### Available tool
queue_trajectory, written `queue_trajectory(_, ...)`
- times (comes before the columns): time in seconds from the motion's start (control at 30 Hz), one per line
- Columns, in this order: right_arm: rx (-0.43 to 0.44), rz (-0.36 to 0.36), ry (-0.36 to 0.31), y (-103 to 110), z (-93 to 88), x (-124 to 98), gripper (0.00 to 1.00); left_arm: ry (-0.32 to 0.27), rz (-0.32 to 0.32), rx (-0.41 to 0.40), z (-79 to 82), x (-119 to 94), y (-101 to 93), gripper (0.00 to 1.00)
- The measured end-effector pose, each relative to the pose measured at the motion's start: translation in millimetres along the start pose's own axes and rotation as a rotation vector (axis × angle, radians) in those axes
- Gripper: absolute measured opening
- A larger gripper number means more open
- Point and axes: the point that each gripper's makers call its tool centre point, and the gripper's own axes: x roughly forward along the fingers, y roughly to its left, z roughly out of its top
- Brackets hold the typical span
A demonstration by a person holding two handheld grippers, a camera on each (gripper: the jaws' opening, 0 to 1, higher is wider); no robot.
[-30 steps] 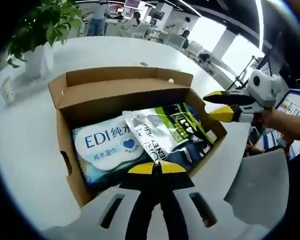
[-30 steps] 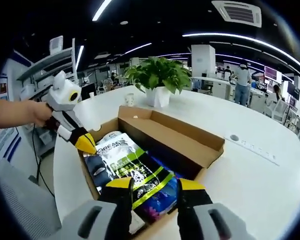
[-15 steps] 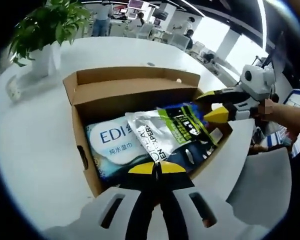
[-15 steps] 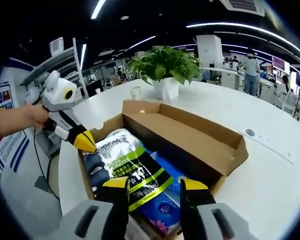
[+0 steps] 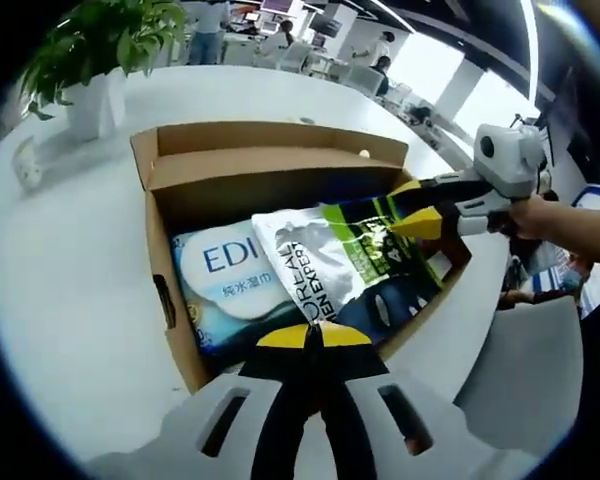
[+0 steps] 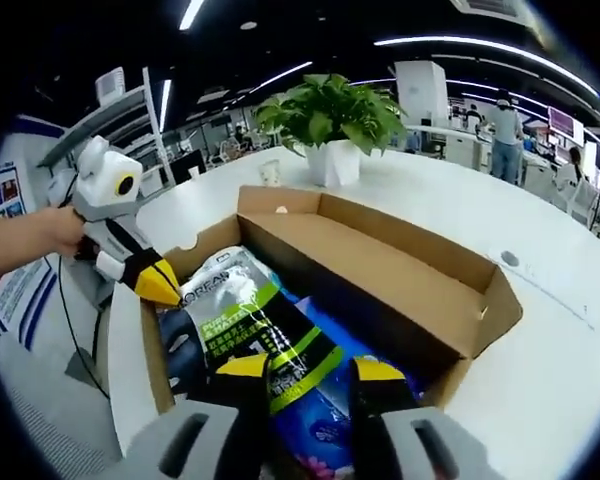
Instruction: Operate the shoe box by opening the lid, removing the specified soft item, and placing it in the target area until the item is outside and the box remains undamaged.
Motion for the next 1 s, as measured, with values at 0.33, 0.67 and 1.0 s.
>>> queue_trajectory(0.33,0.143,0.009,-0.025,-2.6,2.6,-2.3,0.07,-0.003,0.008,0.001,0.8,-0.1,1.3,0.00)
queue_trajectory(0.67,0.100,0.019,-0.070,1.9,15.5,-16.6,0.00,0.004,0.013,0.019,1.7,-1.6,-4.9,0.00)
queue_trajectory(1.0,0.079,-0.005,-0.106,-2.1,27.4,-27.7,0.00,-0.010,0.000,0.027,11.0,-7.2,-14.7,0.00)
